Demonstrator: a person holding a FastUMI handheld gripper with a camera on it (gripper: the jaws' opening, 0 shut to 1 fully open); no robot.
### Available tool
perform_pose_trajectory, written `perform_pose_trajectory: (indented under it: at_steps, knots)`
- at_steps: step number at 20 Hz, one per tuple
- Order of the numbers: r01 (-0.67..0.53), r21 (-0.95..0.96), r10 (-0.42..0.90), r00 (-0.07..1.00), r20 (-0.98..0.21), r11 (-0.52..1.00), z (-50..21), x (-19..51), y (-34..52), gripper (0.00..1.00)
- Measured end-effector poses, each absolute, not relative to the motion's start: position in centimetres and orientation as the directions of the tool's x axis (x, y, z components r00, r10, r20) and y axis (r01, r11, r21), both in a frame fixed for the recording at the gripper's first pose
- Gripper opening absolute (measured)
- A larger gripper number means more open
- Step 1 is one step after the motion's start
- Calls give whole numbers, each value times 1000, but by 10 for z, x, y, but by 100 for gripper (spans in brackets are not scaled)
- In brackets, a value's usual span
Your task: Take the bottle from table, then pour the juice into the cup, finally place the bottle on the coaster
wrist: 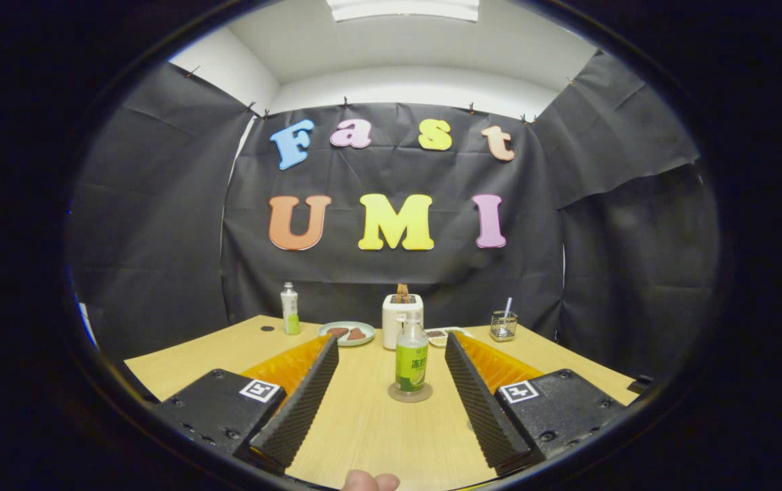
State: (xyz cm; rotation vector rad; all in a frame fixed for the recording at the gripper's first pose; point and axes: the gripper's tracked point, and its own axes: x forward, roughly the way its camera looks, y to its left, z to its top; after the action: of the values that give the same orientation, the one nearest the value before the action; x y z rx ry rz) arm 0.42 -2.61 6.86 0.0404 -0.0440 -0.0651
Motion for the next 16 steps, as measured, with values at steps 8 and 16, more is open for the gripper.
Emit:
perform_pose_trajectory:
  at_steps: [8,16]
  knots:
    - [63,62,-66,997,42,996,66,3,-28,100]
    - [51,61,-54,997,46,997,67,3,-27,100]
